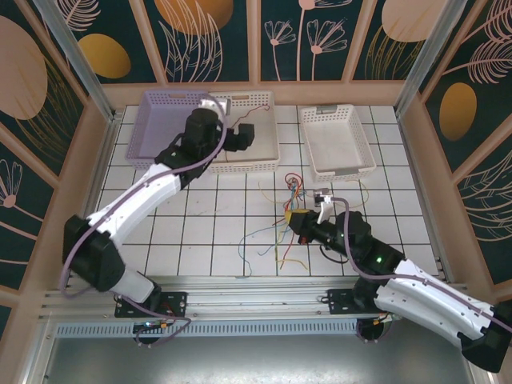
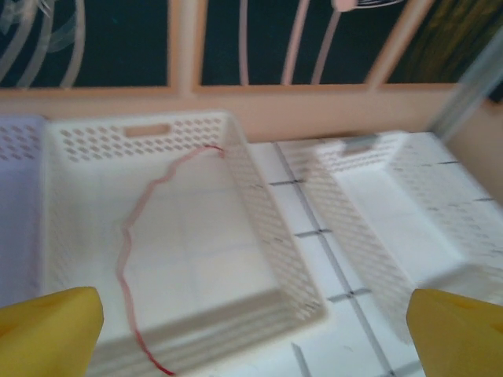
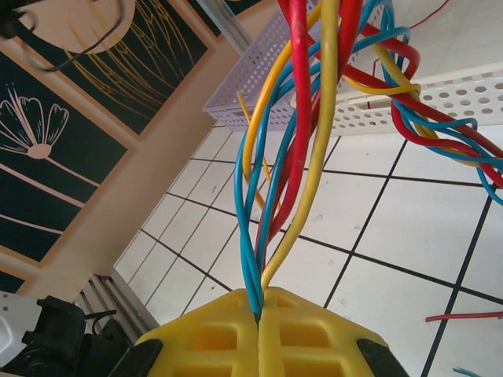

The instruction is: Untangle the cables

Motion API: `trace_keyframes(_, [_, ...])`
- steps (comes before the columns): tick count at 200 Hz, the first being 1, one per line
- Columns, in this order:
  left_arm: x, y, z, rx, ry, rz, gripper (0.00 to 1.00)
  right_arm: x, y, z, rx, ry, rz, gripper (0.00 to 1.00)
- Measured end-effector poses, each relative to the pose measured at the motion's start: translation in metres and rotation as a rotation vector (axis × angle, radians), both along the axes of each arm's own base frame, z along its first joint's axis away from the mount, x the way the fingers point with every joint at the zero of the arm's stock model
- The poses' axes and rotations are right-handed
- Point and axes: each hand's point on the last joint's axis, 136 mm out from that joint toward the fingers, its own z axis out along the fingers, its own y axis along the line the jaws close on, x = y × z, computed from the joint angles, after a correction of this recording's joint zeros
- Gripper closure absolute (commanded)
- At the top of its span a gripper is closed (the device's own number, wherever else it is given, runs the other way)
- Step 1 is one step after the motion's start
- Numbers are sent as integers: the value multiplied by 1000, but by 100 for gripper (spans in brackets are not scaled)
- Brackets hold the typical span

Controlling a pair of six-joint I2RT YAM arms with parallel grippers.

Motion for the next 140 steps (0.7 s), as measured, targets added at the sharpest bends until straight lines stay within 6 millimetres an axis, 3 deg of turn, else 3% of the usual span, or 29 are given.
trace_keyframes(39, [-63, -15, -34, -217, 139, -165, 3, 3, 5, -8, -21, 17, 4, 100])
trace_keyframes(60, [-94, -36, -49, -275, 208, -262, 4, 4, 11, -10, -22, 23, 20, 100])
trace_keyframes(94, [-135, -80, -31, -348, 209, -457, 9, 1, 20, -11, -14, 27, 68, 100])
trace_keyframes(118, [-142, -87, -23, -383, 183, -514, 17, -4, 24, -7, 5, 22, 103, 100])
trace_keyframes(140, [-149, -90, -28, -398, 191, -555, 21, -8, 28, -2, 24, 14, 133, 100])
